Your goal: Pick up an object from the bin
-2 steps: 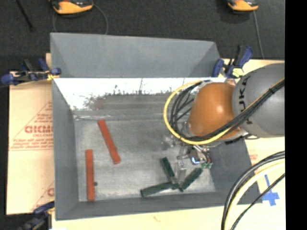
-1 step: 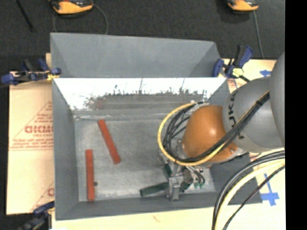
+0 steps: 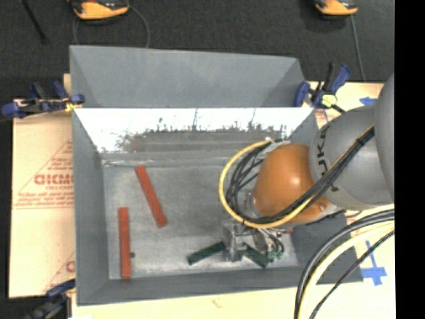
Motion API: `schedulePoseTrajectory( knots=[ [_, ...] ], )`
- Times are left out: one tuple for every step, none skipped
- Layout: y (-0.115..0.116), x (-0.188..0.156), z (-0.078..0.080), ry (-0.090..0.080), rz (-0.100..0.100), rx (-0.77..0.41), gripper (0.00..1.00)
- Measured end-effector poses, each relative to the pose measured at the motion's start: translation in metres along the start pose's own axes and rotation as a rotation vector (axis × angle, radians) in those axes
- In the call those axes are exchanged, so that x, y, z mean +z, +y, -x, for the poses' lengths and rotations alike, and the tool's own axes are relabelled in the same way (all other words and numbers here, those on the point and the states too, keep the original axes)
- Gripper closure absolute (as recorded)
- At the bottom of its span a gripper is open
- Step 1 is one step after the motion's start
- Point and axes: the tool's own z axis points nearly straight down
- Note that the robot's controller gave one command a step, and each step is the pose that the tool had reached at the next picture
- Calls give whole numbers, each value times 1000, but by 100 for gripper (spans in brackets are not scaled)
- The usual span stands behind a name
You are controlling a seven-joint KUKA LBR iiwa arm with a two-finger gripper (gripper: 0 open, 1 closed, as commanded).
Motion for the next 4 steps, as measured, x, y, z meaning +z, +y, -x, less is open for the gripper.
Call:
schedulePoseTrajectory(
  knots=[
    [32, 0, 16, 4, 0, -657, 100],
    [23, -103, 26, 10, 5, -826, 100],
    [24, -99, 24, 17, 11, -823, 0],
    [55, -24, 33, 21, 9, -475, 0]
  ],
)
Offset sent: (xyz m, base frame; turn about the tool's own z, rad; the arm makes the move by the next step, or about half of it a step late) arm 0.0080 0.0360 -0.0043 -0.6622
